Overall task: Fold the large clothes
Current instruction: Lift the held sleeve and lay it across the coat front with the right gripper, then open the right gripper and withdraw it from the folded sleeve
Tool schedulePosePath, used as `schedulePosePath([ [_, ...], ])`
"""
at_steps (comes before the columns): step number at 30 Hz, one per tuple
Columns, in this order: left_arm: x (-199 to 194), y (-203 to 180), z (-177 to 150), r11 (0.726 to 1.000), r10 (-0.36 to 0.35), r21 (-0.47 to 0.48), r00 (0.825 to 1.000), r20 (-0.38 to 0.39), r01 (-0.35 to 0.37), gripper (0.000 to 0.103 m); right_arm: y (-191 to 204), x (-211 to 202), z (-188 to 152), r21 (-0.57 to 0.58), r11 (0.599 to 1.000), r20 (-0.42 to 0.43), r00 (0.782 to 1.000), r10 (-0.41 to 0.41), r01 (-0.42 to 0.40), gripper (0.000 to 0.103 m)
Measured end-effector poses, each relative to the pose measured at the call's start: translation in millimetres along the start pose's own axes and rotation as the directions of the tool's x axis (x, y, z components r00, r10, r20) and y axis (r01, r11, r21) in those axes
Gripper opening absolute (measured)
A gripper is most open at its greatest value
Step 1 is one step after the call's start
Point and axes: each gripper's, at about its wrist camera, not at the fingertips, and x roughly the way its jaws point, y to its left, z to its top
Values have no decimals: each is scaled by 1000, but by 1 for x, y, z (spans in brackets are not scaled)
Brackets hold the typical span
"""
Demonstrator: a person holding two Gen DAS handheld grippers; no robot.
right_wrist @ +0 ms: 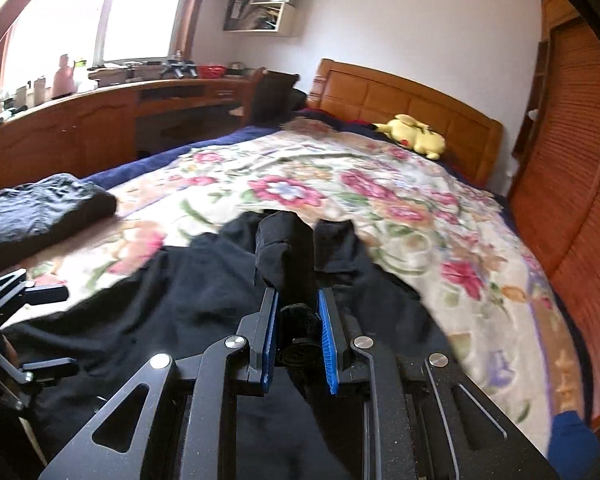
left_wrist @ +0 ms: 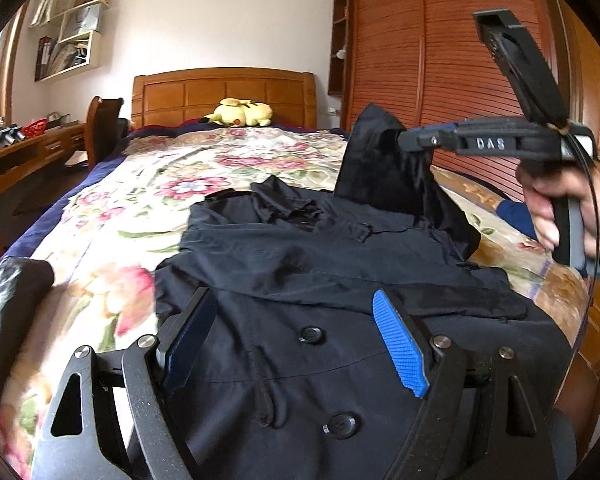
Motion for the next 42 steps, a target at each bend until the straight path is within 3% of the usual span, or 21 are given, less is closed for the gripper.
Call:
schedulePosePath([
  [4,-5,9,-1,1000,19,-7,1000,7,-19,82,6,13,-13,59,996,-1,997,73,-72,20],
  [10,-5,16,-2,999,29,-19,1000,10,-29,82,25,28,-31,81,990,-36,992,122,-119,20],
  [18,-1,20,-3,999,48,-23,999,3,-48,82,42,53,-47,79,989,-131,982,135,-125,22],
  [20,1,23,-3,998,47,-32,999,0,-47,82,42,61,-51,103,986,-169,974,150,-134,27],
  [24,2,21,-2,999,42,-34,999,3,-42,82,46,58,-53,115,983,-189,968,165,-145,54],
  [28,5,15,-2,999,34,-25,999,1,-34,82,45,45,-58,134,977,-183,965,188,-164,67],
  [34,11,6,-1,1000,18,-23,1000,-6,-18,82,30,26,-83,126,989,-197,975,103,-79,67],
  [38,23,0,-2,1000,15,-16,999,-36,-15,82,18,23,-94,106,993,-204,978,-33,55,67],
  [42,36,-6,-1,1000,18,-7,997,-70,-18,82,4,28,-102,137,983,-211,973,-94,125,67],
])
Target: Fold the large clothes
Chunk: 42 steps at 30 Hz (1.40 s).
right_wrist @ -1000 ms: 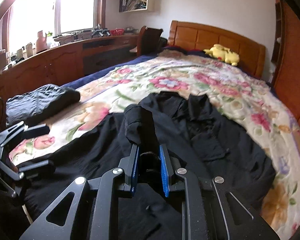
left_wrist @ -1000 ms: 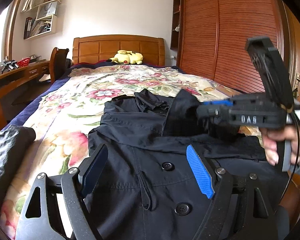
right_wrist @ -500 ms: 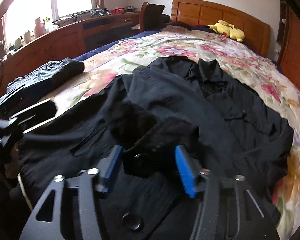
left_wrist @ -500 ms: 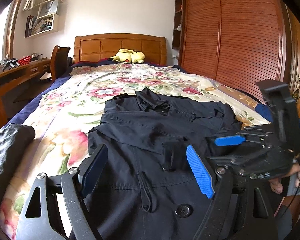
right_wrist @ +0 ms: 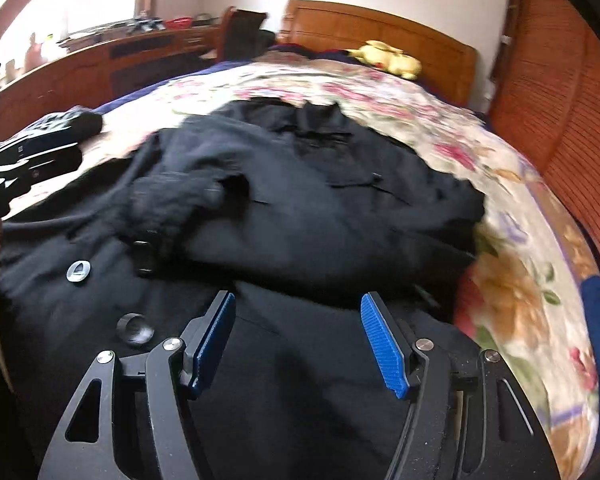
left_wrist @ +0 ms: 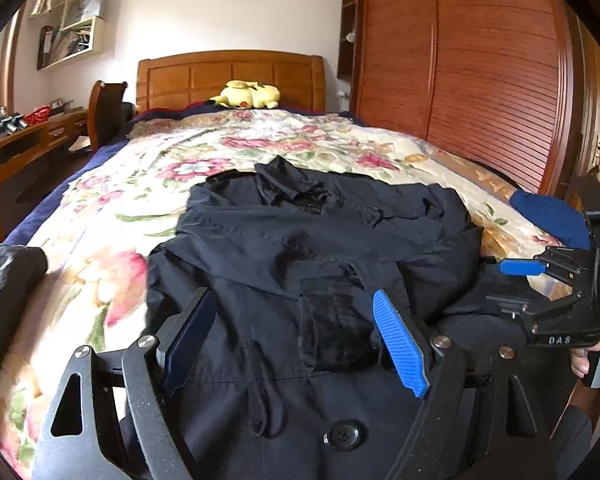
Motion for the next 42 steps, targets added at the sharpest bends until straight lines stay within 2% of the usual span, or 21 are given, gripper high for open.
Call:
schedulePosePath([
  [6,26,-11,1,1000,-18,4,998,-62,19,82,-5,17,-1,40,998,-6,999,-41,41,67],
  [14,54,-11,-4,999,-28,-39,990,-140,23,62,-17,25,-17,91,995,-8,999,-35,35,67],
  [16,59,-11,-6,999,-37,-43,986,-163,30,60,-19,26,-20,105,994,-4,1000,-27,28,67],
  [24,68,-16,-14,998,-60,-28,974,-219,55,59,-29,28,-33,143,990,27,999,-18,14,67],
  [26,68,-16,-15,998,-66,-28,973,-222,61,45,-27,28,-35,141,990,35,999,-28,23,67],
  [27,68,-16,-16,998,-67,-28,973,-222,62,41,-26,27,-36,138,990,37,999,-34,28,67],
  [29,66,-15,-16,998,-67,-27,973,-219,63,23,-23,27,-37,130,991,38,998,-44,38,67],
  [32,60,-15,-16,997,-73,-27,977,-201,69,7,-23,25,-38,132,991,45,998,-40,34,67],
  [38,30,-16,-11,999,-47,-18,992,-118,45,3,-21,13,-41,144,984,67,991,-116,106,67],
  [42,4,-10,-8,999,10,-34,998,-66,-12,2,-16,6,-40,148,981,59,989,-138,128,67],
])
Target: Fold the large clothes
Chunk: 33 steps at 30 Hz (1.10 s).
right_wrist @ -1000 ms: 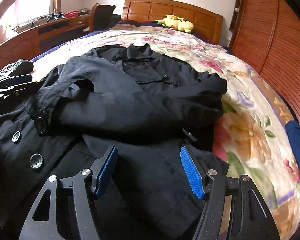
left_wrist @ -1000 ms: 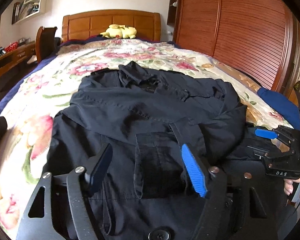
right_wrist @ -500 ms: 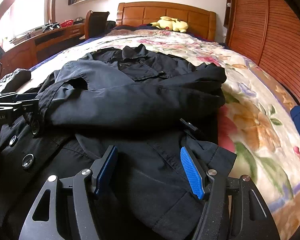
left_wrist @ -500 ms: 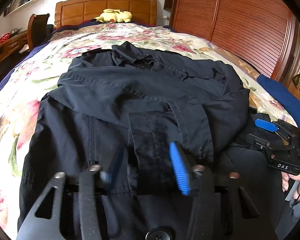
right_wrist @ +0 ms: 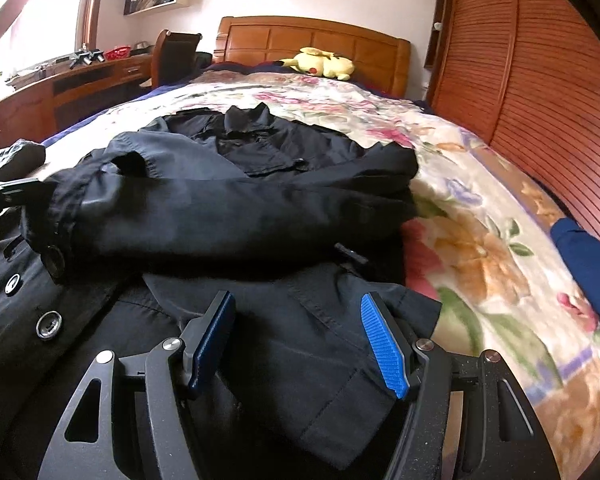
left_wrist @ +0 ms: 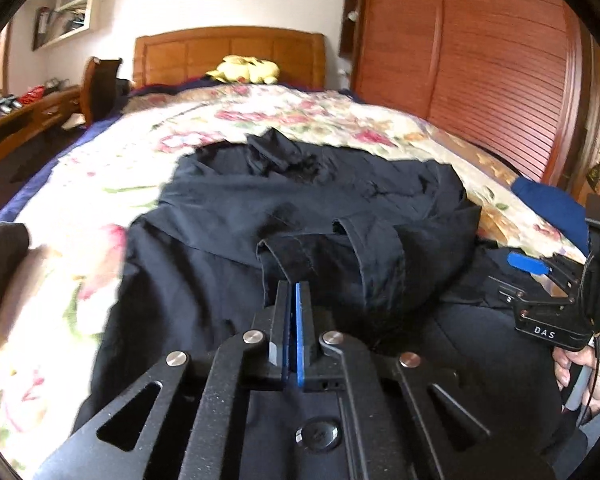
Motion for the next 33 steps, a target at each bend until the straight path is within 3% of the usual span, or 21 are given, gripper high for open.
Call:
schedulePosePath([
  [4,-41,12,9,999,50,-26,994,93,-47,2,-3,-16,4,40,998,8,999,46,-46,67],
  [8,-88,27,12,993,117,-45,971,210,-110,2,-7,-35,5,71,996,44,997,57,-60,67],
  [10,-102,36,9,991,135,-47,965,224,-128,2,-9,-44,3,87,994,59,996,62,-67,67],
  [14,-105,56,-6,990,137,-54,974,179,-129,2,-12,-51,-2,97,993,65,996,55,-62,67],
  [18,-85,56,-16,989,148,-4,988,50,-148,2,-12,-53,0,93,994,55,997,47,-52,67],
  [22,-69,49,-24,986,162,29,986,-31,-161,2,-10,-65,5,83,995,73,996,50,-56,67],
  [30,-76,38,-23,980,189,76,981,-50,-184,3,1,-76,5,41,996,80,994,80,-84,67],
  [33,-76,41,-19,977,202,77,978,-47,-198,17,3,-72,5,27,996,72,994,87,-89,67],
])
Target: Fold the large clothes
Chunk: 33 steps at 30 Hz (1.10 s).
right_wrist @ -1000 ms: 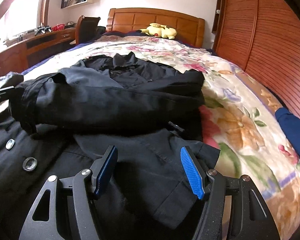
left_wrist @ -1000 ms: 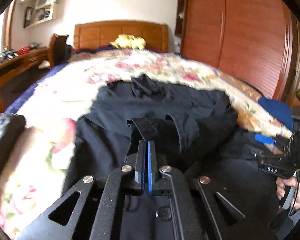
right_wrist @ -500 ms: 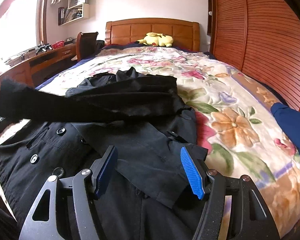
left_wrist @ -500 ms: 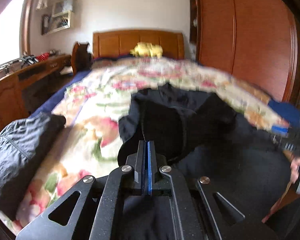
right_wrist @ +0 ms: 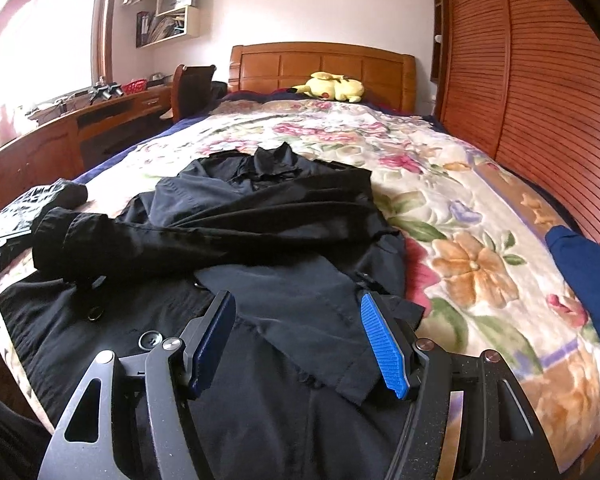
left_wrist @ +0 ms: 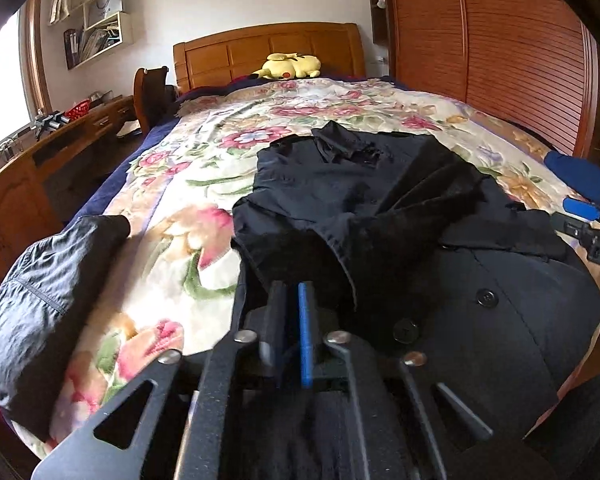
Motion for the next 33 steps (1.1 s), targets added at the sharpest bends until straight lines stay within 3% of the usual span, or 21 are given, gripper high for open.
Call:
schedulePosePath([
  [2,-1,5,2,1000,12,-6,1000,17,-12,39,2,4,0,-13,1000,-4,1000,2,-2,67],
  [4,0,12,4,1000,13,-22,1000,21,-12,46,3,6,0,-22,1000,-9,1000,4,-4,67],
  [7,11,27,9,998,12,-66,1000,14,-11,65,4,8,0,-29,1000,-13,1000,6,-7,67],
  [12,36,42,15,986,-34,-166,999,-16,30,66,7,12,0,-38,999,-21,1000,7,-8,67],
  [22,91,35,20,990,-8,-141,989,-146,-12,66,12,14,-4,-73,997,-30,1000,3,-5,67],
  [24,97,38,17,988,-22,-156,985,-169,-4,60,12,14,-4,-76,997,-32,999,3,-5,67],
  [26,97,39,16,986,-42,-166,985,-169,13,27,11,13,-5,-76,997,-31,1000,4,-7,67],
  [28,91,39,15,986,-60,-162,985,-160,33,5,10,12,-5,-75,997,-28,1000,5,-7,67],
  [33,50,34,14,990,-80,-122,992,-94,68,3,6,14,-6,-61,998,-29,1000,4,-6,67],
])
